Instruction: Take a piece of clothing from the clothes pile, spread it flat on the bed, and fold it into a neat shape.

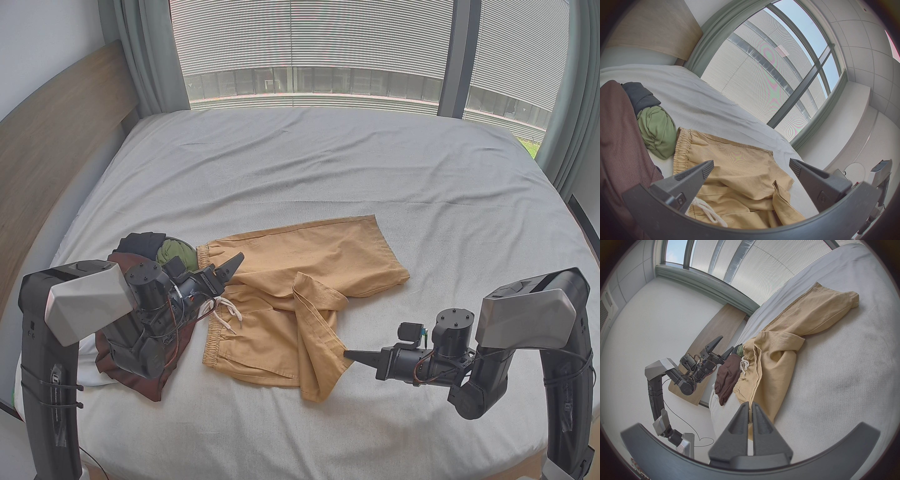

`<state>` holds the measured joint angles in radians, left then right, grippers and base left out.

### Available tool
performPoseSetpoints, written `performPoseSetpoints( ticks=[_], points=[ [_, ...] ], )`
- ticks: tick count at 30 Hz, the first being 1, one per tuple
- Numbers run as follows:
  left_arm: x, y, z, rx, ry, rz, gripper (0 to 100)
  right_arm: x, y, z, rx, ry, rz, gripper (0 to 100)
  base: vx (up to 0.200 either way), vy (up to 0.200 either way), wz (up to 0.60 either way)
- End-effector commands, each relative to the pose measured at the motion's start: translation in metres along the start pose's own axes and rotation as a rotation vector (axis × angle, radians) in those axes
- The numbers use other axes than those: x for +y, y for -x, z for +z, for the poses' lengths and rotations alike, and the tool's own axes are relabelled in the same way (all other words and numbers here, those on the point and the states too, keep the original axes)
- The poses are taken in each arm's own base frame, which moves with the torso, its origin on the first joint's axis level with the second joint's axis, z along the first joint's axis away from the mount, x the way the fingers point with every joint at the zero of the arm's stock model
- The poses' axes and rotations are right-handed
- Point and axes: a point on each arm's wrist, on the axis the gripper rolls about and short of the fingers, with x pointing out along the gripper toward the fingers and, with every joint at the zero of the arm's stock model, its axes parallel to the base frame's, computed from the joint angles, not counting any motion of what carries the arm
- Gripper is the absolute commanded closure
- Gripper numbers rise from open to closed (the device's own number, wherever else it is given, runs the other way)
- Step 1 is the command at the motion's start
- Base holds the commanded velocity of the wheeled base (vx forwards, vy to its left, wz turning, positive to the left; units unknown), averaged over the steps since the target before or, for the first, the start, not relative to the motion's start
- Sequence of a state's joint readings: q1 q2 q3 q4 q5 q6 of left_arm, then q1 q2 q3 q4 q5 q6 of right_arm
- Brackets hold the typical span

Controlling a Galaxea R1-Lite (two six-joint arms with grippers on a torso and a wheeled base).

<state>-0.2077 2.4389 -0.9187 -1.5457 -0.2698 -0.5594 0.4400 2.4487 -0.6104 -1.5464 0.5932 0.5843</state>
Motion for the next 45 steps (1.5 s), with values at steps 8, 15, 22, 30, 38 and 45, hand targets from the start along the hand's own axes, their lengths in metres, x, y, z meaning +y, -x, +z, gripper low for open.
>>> performPoseSetpoints(
  ticks=[8, 15, 22, 30, 38, 45],
  points=[
    [0.001, 0.0, -0.002, 0.004, 0.002, 0.001, 0, -0.008, 0.011, 0.007, -0.027, -0.006, -0.03, 100, 0.0, 0.0, 0.0],
    [0.001, 0.0, -0.003, 0.008, 0.003, 0.003, 0, -0.014, 0.041, 0.024, -0.09, -0.017, -0.093, 100, 0.0, 0.0, 0.0],
    [0.004, 0.0, -0.007, 0.015, 0.001, 0.008, 0, -0.024, 0.083, 0.024, -0.113, -0.039, -0.2, 100, 0.0, 0.0, 0.0],
    [0.005, 0.001, -0.008, 0.024, 0.001, 0.014, 0, -0.037, 0.111, 0.012, -0.097, -0.061, -0.295, 100, 0.0, 0.0, 0.0],
    [0.02, 0.016, -0.02, 0.078, 0.02, 0.078, 0, -0.052, 0.118, -0.004, -0.062, -0.104, -0.355, 100, 0.0, 0.0, 0.0],
    [0.03, 0.036, -0.03, 0.156, 0.012, 0.114, 0, -0.06, 0.121, -0.013, -0.047, -0.11, -0.419, 100, 0.0, 0.0, 0.0]
  ],
)
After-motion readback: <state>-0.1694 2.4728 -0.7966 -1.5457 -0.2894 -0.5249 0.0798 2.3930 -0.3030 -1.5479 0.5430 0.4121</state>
